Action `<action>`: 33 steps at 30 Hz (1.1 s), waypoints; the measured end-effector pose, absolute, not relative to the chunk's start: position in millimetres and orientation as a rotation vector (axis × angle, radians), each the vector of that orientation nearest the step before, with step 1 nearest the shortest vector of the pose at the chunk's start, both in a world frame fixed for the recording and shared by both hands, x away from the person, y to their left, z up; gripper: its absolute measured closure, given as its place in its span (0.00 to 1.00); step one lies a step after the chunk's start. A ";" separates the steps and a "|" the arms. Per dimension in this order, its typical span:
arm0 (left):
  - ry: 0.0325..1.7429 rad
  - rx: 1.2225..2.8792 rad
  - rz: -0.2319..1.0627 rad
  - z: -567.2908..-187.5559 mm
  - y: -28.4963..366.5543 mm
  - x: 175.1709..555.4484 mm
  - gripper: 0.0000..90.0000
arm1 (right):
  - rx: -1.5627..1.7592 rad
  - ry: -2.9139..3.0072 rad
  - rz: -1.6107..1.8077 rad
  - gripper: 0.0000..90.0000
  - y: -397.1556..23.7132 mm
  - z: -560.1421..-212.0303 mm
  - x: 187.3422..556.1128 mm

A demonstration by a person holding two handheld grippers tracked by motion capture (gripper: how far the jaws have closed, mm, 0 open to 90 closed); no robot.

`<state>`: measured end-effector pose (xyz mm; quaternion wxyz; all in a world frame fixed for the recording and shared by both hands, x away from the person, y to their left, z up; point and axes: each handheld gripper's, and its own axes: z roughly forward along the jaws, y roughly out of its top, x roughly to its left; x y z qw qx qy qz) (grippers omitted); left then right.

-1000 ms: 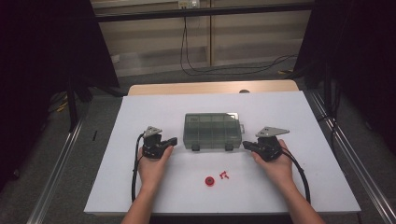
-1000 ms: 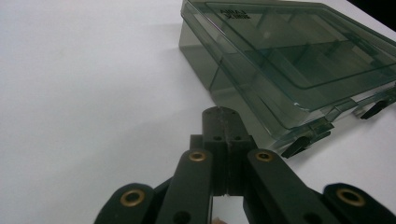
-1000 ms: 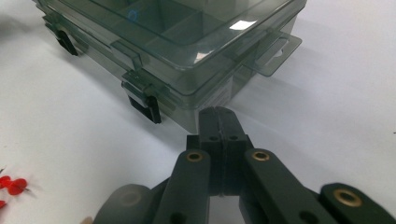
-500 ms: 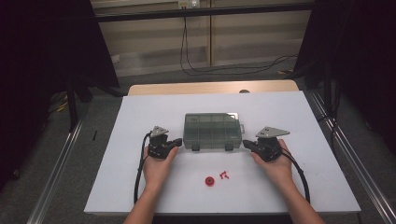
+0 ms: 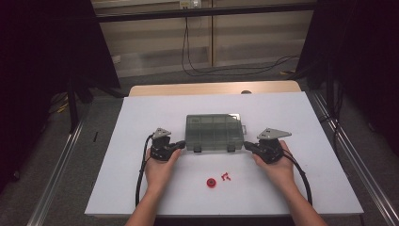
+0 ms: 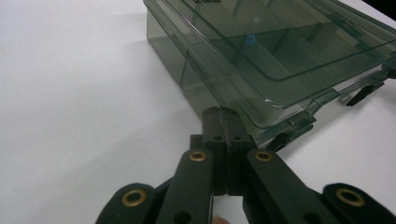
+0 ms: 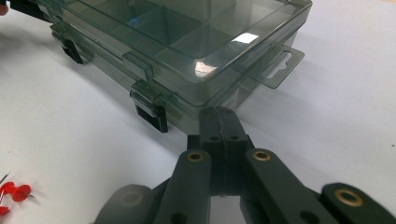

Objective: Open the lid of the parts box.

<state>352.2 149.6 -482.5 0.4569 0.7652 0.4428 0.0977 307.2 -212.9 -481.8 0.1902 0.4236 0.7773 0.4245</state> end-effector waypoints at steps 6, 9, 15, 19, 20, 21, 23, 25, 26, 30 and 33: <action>1.077 1.885 0.239 -482.9 149.1 350.4 1.00 | 1.194 2.181 1.192 1.00 -214.0 -480.6 307.3; 1.078 1.886 0.249 -482.2 149.1 349.9 1.00 | 1.192 2.176 1.201 1.00 -214.4 -479.3 307.0; 1.058 1.873 0.245 -479.0 149.8 348.9 1.00 | 1.166 2.159 1.224 1.00 -213.6 -475.0 305.3; 1.045 1.878 0.255 -476.8 150.6 348.2 1.00 | 1.171 2.149 1.239 1.00 -214.0 -472.5 304.7; 1.040 1.875 0.256 -475.8 150.6 347.9 1.00 | 1.170 2.149 1.242 1.00 -214.2 -472.2 304.7; 1.042 1.874 0.268 -475.2 150.6 347.8 1.00 | 1.175 2.144 1.253 1.00 -214.0 -471.6 304.7; 1.039 1.859 0.266 -473.3 150.5 346.9 1.00 | 1.176 2.140 1.259 1.00 -213.9 -470.0 304.2; 1.028 1.858 0.281 -471.2 151.1 346.0 1.00 | 1.167 2.133 1.263 1.00 -213.4 -468.4 304.1; 1.028 1.850 0.288 -470.1 151.3 345.3 1.00 | 1.164 2.132 1.267 1.00 -213.2 -467.4 303.9; 1.020 1.839 0.276 -469.0 151.0 345.2 1.00 | 1.171 2.109 1.289 1.00 -212.1 -464.2 304.0; 1.012 1.836 0.283 -467.5 150.0 344.7 1.00 | 1.181 2.092 1.303 1.00 -212.0 -462.3 304.2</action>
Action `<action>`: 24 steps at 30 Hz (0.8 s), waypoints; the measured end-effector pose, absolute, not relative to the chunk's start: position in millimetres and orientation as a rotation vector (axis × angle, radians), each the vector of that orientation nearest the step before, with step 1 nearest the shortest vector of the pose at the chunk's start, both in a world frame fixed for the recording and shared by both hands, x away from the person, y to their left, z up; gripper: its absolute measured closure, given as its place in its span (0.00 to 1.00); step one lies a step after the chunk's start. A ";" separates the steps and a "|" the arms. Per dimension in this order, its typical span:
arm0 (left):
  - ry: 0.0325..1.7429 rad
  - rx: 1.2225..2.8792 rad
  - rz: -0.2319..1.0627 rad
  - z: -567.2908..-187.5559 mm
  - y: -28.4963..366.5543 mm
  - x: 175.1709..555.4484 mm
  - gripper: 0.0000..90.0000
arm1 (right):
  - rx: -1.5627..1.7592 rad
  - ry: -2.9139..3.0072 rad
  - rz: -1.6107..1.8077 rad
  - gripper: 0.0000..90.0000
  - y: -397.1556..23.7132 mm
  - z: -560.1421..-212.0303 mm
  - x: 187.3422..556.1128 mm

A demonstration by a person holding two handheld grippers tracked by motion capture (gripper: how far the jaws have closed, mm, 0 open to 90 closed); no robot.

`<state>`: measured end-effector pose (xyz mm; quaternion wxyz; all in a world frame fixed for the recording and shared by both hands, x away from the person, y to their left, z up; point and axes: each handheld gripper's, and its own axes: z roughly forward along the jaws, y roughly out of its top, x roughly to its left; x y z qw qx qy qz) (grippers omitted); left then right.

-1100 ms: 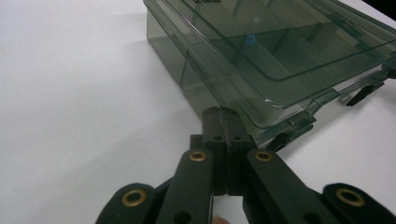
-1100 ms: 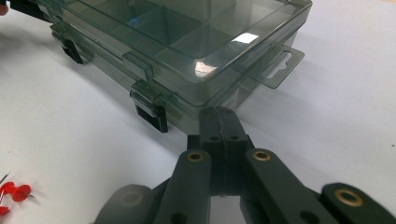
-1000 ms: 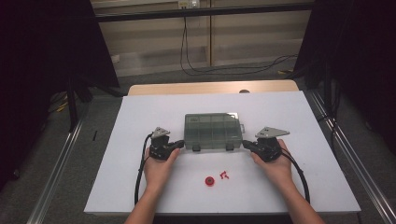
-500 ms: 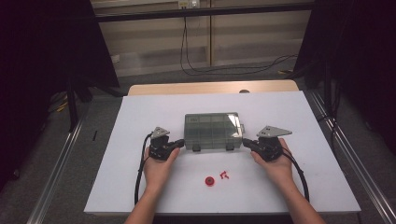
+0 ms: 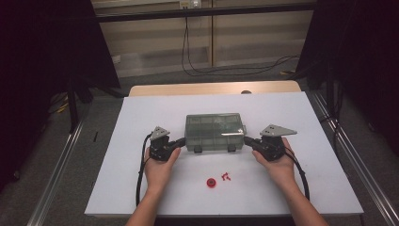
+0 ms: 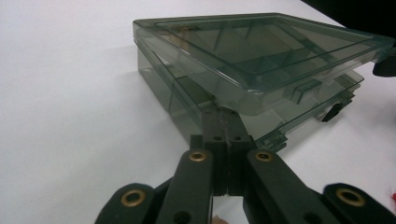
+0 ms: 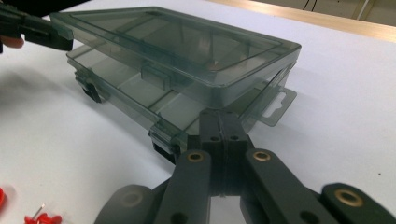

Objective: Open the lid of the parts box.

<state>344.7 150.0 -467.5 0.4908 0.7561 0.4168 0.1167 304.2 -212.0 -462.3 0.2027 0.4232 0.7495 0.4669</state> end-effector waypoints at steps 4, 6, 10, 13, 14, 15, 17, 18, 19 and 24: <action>0.996 1.821 0.302 -463.0 148.2 343.3 1.00 | 1.185 2.069 1.316 1.00 -211.1 -459.5 304.3; 0.987 1.813 0.303 -460.7 147.5 343.2 1.00 | 1.185 2.059 1.319 1.00 -209.8 -458.3 304.3; 0.976 1.803 0.309 -456.8 146.2 343.1 1.00 | 1.166 2.054 1.310 1.00 -205.6 -456.5 304.9; 0.968 1.786 0.306 -454.2 145.1 344.5 1.00 | 1.171 2.048 1.321 1.00 -204.6 -454.0 306.5; 0.969 1.772 0.300 -453.4 144.6 345.2 1.00 | 1.174 2.042 1.326 1.00 -204.8 -452.9 307.1; 0.967 1.768 0.299 -452.4 144.9 346.2 1.00 | 1.176 2.038 1.328 1.00 -205.3 -451.8 307.8; 0.964 1.755 0.293 -450.4 144.5 348.3 1.00 | 1.190 2.031 1.339 1.00 -206.3 -449.6 309.5; 0.963 1.754 0.294 -449.2 144.0 349.0 1.00 | 1.195 2.027 1.341 1.00 -207.0 -448.4 310.3; 0.962 1.746 0.293 -447.9 142.8 349.7 1.00 | 1.196 2.025 1.348 1.00 -207.1 -447.2 311.5; 0.941 1.740 0.305 -441.6 139.4 354.2 1.00 | 1.189 2.026 1.347 1.00 -205.1 -440.9 318.2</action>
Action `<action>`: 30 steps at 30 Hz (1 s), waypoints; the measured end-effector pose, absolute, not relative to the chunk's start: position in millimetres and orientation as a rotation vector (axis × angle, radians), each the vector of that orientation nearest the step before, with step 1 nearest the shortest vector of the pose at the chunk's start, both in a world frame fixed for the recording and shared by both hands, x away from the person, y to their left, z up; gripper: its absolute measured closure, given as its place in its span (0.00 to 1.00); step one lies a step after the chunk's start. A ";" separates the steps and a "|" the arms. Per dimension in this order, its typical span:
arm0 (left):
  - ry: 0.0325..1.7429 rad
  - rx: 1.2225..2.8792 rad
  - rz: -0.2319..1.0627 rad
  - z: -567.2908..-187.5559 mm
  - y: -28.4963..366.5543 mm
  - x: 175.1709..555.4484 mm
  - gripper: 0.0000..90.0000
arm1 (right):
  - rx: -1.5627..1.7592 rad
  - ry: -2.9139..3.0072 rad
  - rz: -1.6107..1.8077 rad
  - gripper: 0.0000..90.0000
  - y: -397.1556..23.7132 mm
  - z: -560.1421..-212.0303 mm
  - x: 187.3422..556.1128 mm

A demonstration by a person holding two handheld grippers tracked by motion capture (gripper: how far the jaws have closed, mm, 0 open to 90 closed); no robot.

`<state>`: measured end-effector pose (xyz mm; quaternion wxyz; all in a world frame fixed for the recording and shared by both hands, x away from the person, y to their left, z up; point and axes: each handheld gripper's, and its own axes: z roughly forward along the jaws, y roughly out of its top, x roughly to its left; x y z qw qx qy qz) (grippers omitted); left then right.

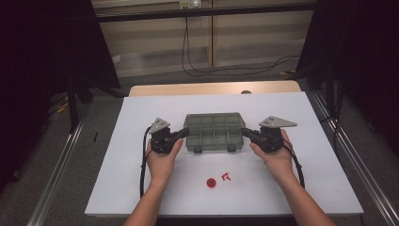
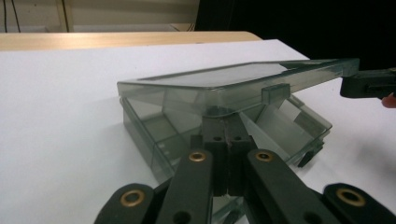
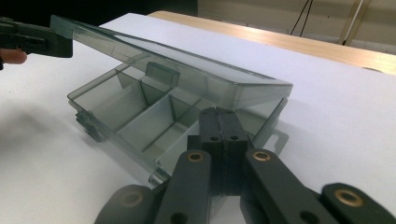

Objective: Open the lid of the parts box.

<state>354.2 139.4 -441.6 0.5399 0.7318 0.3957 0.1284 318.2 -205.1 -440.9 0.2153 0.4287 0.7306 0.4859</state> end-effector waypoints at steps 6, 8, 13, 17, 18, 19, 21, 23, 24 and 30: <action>0.938 1.723 0.315 -437.1 133.1 358.8 1.00 | 1.198 2.011 1.360 1.00 -201.0 -433.5 327.1; 0.931 1.713 0.324 -434.5 131.5 360.5 1.00 | 1.195 2.007 1.360 1.00 -199.8 -431.5 329.9; 0.926 1.692 0.361 -429.3 130.3 362.8 1.00 | 1.192 1.994 1.360 1.00 -196.2 -427.8 335.8; 0.933 1.658 0.370 -425.2 129.9 364.7 1.00 | 1.200 1.981 1.363 1.00 -193.8 -425.1 340.8; 0.929 1.661 0.373 -424.5 130.1 365.3 1.00 | 1.202 1.975 1.367 1.00 -193.0 -424.4 342.4; 0.928 1.655 0.375 -423.8 129.8 366.2 1.00 | 1.204 1.974 1.365 1.00 -192.9 -423.9 343.2; 0.927 1.652 0.376 -422.7 129.5 367.5 1.00 | 1.207 1.963 1.363 1.00 -191.8 -422.8 345.5; 0.925 1.651 0.375 -421.5 129.4 369.3 1.00 | 1.200 1.962 1.357 1.00 -192.0 -421.5 347.7; 0.924 1.648 0.376 -421.2 129.4 370.2 1.00 | 1.211 1.958 1.354 1.00 -192.3 -420.7 348.8; 0.925 1.647 0.392 -416.3 127.9 375.4 1.00 | 1.233 1.931 1.359 1.00 -194.6 -416.1 354.6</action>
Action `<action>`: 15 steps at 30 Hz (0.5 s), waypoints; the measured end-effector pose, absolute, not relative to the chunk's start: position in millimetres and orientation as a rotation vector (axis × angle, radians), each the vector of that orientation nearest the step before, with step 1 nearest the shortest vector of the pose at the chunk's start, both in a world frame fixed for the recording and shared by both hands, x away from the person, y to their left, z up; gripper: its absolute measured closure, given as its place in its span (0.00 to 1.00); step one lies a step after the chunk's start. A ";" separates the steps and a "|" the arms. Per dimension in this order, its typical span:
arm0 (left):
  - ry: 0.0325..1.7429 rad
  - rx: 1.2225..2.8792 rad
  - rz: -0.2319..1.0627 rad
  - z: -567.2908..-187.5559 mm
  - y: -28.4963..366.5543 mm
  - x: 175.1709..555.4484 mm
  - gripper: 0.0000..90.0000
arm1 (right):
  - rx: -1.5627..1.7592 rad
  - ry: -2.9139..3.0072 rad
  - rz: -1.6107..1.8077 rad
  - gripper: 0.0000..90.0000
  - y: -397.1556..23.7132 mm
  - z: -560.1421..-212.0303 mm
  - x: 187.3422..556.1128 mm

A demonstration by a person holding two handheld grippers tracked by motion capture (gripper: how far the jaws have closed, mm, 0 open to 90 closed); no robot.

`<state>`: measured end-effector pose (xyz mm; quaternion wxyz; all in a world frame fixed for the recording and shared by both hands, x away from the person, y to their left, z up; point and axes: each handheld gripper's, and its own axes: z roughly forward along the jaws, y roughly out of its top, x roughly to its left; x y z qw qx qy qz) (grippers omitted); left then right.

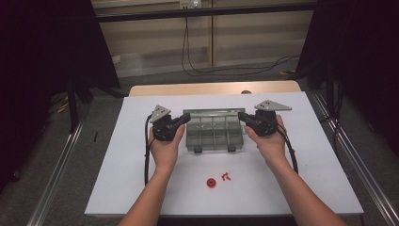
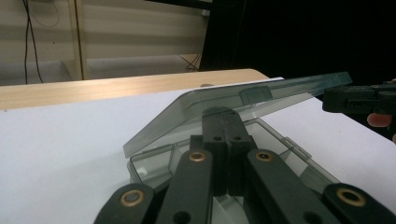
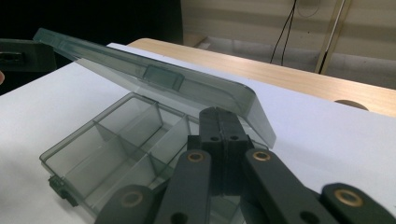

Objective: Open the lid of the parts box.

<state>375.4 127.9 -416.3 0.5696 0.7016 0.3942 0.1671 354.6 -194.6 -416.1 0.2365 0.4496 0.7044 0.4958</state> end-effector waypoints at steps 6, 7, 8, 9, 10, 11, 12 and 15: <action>0.925 1.653 0.424 -410.8 128.0 383.9 1.00 | 1.244 1.913 1.358 1.00 -196.1 -412.0 361.8; 0.936 1.643 0.420 -409.4 128.4 385.4 1.00 | 1.242 1.906 1.358 1.00 -196.8 -411.3 363.0; 0.935 1.633 0.415 -408.8 128.7 386.5 0.99 | 1.256 1.902 1.367 1.00 -196.9 -410.1 364.0; 0.927 1.639 0.415 -407.5 130.6 387.7 0.98 | 1.257 1.901 1.367 1.00 -197.3 -409.3 364.6; 0.929 1.638 0.411 -406.8 131.0 387.8 0.97 | 1.253 1.898 1.373 1.00 -197.7 -408.1 366.1; 0.925 1.641 0.410 -406.4 132.1 388.1 0.96 | 1.256 1.896 1.373 1.00 -197.7 -407.2 366.6; 0.916 1.643 0.407 -406.3 132.8 388.1 0.93 | 1.256 1.894 1.373 1.00 -197.6 -406.1 367.6; 0.913 1.635 0.400 -407.6 134.1 386.6 0.81 | 1.257 1.898 1.365 1.00 -197.7 -403.5 371.1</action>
